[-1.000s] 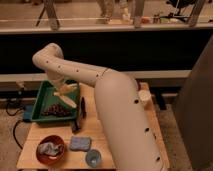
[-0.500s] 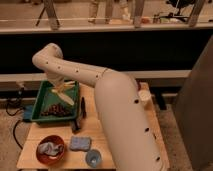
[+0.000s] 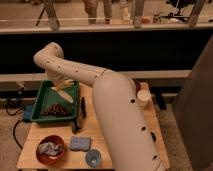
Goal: Place banana in tray
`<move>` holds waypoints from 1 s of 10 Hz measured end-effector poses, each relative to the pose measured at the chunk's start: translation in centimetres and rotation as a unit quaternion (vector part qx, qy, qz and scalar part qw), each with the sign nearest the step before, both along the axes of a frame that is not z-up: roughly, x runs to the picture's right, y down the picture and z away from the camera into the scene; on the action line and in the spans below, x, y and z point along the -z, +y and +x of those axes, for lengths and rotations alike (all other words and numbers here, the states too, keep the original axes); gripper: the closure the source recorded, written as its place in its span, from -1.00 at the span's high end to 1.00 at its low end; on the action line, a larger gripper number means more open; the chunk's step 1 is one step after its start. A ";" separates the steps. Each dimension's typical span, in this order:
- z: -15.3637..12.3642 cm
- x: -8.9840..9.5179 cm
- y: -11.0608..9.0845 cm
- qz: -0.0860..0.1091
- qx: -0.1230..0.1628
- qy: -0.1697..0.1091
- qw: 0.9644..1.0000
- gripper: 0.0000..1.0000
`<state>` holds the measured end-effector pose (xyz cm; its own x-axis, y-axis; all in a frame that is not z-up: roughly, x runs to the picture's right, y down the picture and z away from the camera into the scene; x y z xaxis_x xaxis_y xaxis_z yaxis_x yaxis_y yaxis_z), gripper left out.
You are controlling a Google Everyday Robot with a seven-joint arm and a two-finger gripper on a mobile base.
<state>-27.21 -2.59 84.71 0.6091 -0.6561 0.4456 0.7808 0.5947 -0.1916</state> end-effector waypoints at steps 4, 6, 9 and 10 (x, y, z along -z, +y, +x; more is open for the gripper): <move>-0.2 -2.4 -0.5 0.015 0.003 -0.003 1.000 -1.00; -0.3 -3.5 -0.9 0.034 0.000 -0.026 0.999 -0.84; 0.0 -3.9 -1.0 0.054 0.017 -0.043 0.998 -0.26; -0.3 -3.9 -0.8 0.055 0.023 -0.045 0.997 -0.07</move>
<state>-27.55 -3.40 88.62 0.5384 -0.7298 0.4213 0.8184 0.5721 -0.0547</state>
